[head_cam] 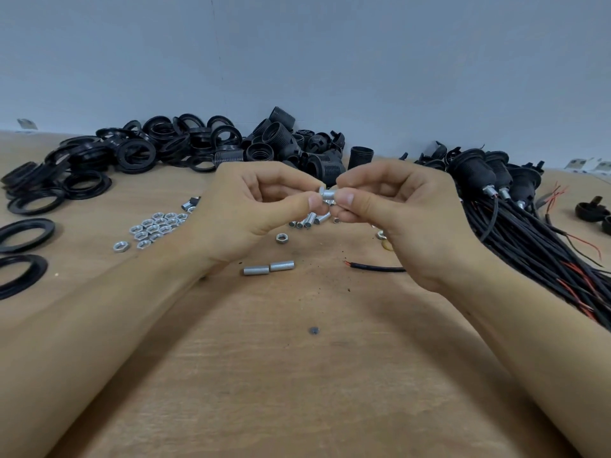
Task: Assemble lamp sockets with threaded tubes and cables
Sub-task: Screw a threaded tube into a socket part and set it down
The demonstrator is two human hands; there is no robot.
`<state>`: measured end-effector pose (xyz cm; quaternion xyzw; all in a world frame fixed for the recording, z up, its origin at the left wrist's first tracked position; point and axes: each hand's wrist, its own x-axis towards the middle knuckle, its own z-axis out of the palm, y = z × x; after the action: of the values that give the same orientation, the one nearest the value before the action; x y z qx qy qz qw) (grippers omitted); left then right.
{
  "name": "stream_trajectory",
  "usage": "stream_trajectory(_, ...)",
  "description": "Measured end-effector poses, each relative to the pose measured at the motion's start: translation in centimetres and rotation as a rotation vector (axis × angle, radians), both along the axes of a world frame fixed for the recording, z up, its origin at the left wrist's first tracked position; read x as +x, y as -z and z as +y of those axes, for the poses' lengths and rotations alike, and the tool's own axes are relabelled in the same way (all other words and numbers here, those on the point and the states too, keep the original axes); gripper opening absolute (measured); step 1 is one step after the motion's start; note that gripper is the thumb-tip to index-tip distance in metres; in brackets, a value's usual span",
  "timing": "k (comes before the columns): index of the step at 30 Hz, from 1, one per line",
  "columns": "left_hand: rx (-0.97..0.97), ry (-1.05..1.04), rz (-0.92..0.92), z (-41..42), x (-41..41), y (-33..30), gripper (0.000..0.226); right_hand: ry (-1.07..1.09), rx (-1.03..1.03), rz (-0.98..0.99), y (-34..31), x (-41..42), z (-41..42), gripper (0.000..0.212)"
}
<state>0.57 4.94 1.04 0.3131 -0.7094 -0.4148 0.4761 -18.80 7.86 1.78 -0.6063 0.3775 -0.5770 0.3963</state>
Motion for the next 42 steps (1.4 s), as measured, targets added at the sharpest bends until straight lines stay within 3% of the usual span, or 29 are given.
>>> stream_trajectory(2,-0.019,-0.001,-0.059,0.01,-0.04,0.00,0.006,0.028,-0.074,0.053,0.06,0.14,0.21,0.010)
stream_trajectory(12,-0.119,0.022,-0.203,0.04,0.38,-0.26,0.013,0.100,-0.361,0.305,0.18,0.79,0.90,0.014)
stream_trajectory(16,-0.125,0.042,-0.180,-0.11,0.30,-0.04,0.014,0.138,-0.461,0.434,0.12,0.52,0.80,0.009)
stream_trajectory(26,0.062,0.158,0.012,-0.61,0.07,0.04,0.019,0.198,-0.634,0.486,0.16,0.74,0.84,0.011)
stream_trajectory(33,-0.141,0.061,-0.081,-0.11,0.14,0.03,0.010,0.167,-0.445,0.371,0.08,0.39,0.71,0.006)
stream_trajectory(42,-0.277,-0.021,-0.029,-0.29,-0.15,0.25,0.026,0.089,-0.191,0.233,0.36,0.70,0.35,0.010)
